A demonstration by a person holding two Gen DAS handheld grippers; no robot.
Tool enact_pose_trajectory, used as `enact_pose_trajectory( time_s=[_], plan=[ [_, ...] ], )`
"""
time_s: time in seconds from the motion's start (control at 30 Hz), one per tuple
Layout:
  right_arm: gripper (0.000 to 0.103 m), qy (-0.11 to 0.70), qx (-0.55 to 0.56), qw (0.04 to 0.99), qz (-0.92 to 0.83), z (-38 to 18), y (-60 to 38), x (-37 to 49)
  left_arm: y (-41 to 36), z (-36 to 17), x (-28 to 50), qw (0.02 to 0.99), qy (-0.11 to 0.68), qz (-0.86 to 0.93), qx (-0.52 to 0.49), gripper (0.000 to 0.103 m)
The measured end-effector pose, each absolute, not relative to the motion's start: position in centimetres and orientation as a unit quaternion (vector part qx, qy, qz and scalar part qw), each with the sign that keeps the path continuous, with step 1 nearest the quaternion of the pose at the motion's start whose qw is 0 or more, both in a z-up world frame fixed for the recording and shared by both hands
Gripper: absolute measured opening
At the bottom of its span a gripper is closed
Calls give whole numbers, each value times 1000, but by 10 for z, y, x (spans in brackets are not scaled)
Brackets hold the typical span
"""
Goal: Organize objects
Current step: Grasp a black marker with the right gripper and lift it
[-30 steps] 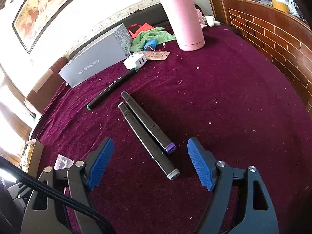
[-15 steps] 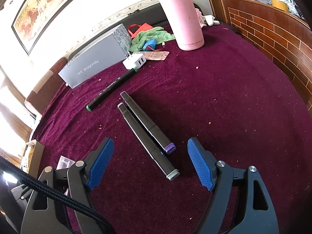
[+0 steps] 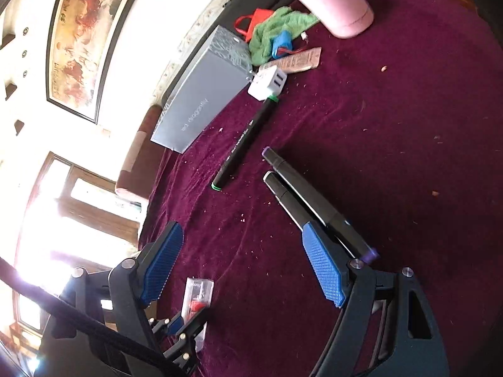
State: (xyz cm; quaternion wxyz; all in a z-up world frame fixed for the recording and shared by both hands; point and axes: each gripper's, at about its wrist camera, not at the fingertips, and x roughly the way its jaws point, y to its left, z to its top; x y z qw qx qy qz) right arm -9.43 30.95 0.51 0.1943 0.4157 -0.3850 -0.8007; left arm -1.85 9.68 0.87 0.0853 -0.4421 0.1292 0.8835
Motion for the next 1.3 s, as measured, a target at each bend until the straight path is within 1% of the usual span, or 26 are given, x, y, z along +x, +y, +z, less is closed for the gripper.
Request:
enact_pose_trajectory(
  time_s=[0.23, 0.37, 0.53, 0.67, 0.7, 0.73, 0.87, 0.9, 0.97, 1.0, 1.03, 1.3],
  plan=[
    [79, -347, 424, 174, -818, 13, 305, -103, 95, 9, -20, 88, 121, 884, -443, 11],
    [79, -298, 469, 131, -821, 7, 297, -110, 93, 8, -20, 90, 115, 885, -443, 11],
    [79, -291, 481, 153, -812, 9, 289, -107, 93, 8, -19, 89, 119, 886, -440, 11],
    [61, -209, 492, 104, -839, 11, 274, -108, 94, 7, -18, 88, 120, 888, -436, 11],
    [51, -181, 496, 85, -845, 14, 268, -107, 94, 7, -17, 88, 120, 888, -435, 11],
    [45, -149, 500, 63, -851, 15, 261, -107, 94, 7, -17, 88, 119, 889, -433, 11],
    [34, -45, 501, 7, -864, 13, 234, -105, 93, 7, -15, 96, 115, 891, -430, 11],
    [30, -14, 500, -8, -866, 13, 229, -105, 92, 7, -15, 99, 113, 890, -432, 11],
    [22, 10, 497, -11, -868, 13, 226, -103, 88, 8, -13, 110, 99, 886, -440, 10],
    [14, 10, 500, -9, -866, 14, 226, -101, 85, 9, -13, 114, 91, 884, -444, 10],
    [12, 6, 503, -8, -864, 15, 227, -98, 83, 9, -12, 116, 84, 882, -448, 10],
    [12, -34, 516, 17, -856, 19, 233, -77, 73, 13, 5, 122, 68, 879, -455, 10]
  ],
)
